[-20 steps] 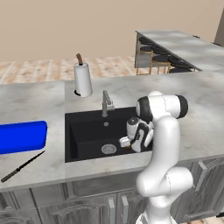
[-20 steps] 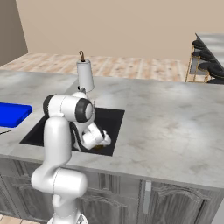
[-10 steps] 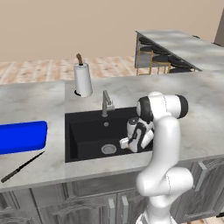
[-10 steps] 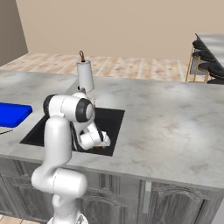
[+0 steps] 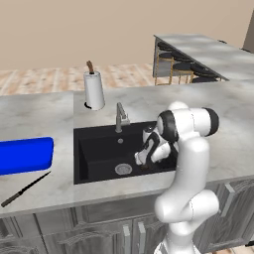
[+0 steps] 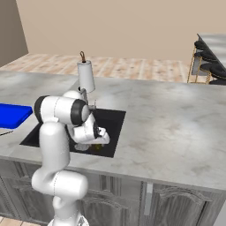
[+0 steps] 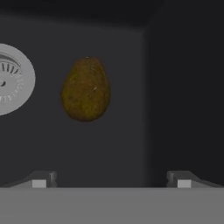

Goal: Pick up all produce items and place them in the sink. Turn on the sink faucet to wash them. Then turn the sink off and put them in the tray.

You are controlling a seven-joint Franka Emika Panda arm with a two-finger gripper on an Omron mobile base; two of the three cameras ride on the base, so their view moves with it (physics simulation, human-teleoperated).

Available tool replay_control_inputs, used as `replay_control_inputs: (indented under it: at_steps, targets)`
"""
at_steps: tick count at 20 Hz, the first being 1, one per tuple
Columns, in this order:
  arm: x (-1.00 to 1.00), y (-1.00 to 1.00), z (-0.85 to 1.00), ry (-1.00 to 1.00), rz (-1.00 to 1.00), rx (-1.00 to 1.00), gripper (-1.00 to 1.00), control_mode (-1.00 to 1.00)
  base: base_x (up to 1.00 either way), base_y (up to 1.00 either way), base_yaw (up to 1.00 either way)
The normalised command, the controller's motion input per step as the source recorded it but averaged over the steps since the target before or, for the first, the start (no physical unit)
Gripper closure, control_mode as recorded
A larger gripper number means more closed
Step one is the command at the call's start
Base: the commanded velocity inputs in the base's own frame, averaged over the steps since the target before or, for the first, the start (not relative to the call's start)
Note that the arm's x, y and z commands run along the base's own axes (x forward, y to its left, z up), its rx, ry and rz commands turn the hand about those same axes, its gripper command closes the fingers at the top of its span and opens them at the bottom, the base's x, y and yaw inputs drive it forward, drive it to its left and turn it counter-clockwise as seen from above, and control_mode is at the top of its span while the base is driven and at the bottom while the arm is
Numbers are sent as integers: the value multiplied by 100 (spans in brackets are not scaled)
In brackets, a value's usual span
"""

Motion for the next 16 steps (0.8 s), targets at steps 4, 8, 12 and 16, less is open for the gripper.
replay_control_inputs:
  at_steps: [4,8,12,16]
  targets:
    - [20,0,18,11,0,0,-100,-100,0,0,0]
    - [27,0,0,6,0,0,-100,-100,0,0,0]
    - [26,0,-1,2,0,0,-100,-100,0,0,0]
    - [15,1,-17,0,0,0,-100,-100,0,0,0]
